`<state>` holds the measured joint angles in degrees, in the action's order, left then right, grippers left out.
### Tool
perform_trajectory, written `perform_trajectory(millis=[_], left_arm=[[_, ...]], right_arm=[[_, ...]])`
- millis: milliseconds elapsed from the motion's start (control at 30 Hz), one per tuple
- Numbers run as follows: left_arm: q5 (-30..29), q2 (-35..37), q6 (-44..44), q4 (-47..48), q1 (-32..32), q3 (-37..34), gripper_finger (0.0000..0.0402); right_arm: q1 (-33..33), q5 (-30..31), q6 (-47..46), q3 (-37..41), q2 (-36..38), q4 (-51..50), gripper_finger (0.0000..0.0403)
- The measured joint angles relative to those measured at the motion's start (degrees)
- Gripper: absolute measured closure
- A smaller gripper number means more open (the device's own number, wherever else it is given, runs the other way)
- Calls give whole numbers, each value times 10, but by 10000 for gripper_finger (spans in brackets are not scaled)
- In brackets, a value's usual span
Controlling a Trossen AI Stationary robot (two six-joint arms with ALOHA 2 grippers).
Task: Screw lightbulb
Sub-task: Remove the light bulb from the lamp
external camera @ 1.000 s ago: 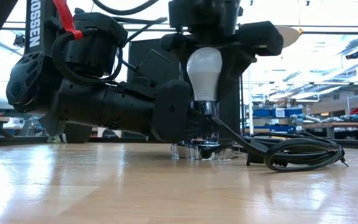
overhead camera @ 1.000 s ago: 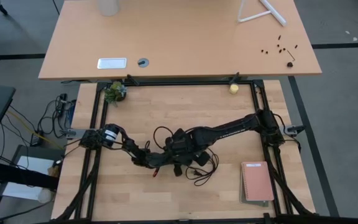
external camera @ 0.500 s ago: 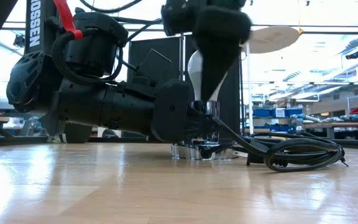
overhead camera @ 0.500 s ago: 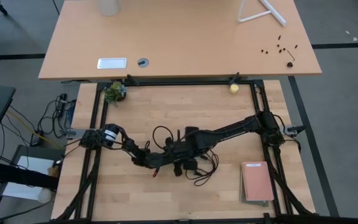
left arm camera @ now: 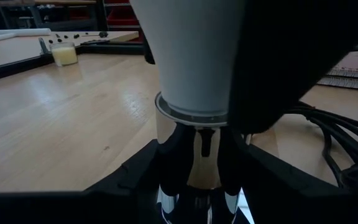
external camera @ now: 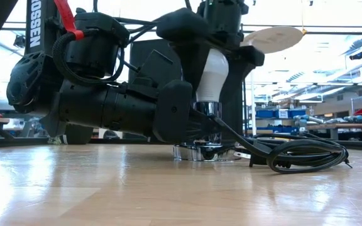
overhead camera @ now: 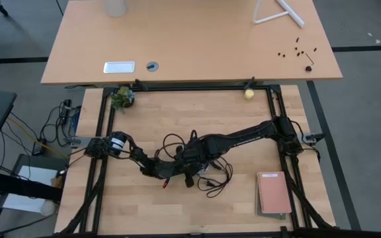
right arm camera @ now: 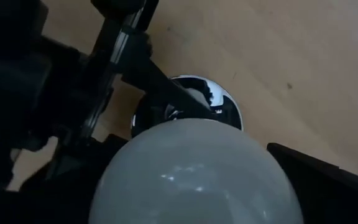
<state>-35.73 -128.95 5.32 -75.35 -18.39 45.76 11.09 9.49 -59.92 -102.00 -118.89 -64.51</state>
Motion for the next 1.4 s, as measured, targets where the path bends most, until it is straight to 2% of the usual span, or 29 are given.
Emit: perform_trajectory(millis=[167,400,567,633,767,933,1067,1133,1233,1333,1400], left_arm=[[0,0,-2,-1,0,0,208],[0,0,-1,-2,0,0,208],[-1,-1,2,-2,0,0,208],[-1,-1,2,-2,0,0,208],[-1,-1,-1,-2,0,0,208],[-1,-1,-4,-1,0,0,208],[0,-1,-6,-1,0,0,208],[0,-1,-9,0,0,0,208],[-2,-1,-9,1,0,0,208],[-3,-1,-5,1,1,0,208],[-3,-1,-6,3,1,0,208]], right_arm=[[-2,-29,-10,0,0,4,50],[-21,-76,0,-1,1,5,114],[-34,-103,52,-1,1,5,158],[-37,-111,92,-1,1,5,161],[-38,-119,228,-1,1,4,152],[-38,-134,540,-1,1,-1,134],[-37,-126,812,-1,2,-8,145],[-37,-108,913,-1,2,-9,152],[-34,-57,980,-1,2,-11,149],[-27,3,969,-16,-1,-43,125],[-26,12,945,-32,-2,-63,104]])
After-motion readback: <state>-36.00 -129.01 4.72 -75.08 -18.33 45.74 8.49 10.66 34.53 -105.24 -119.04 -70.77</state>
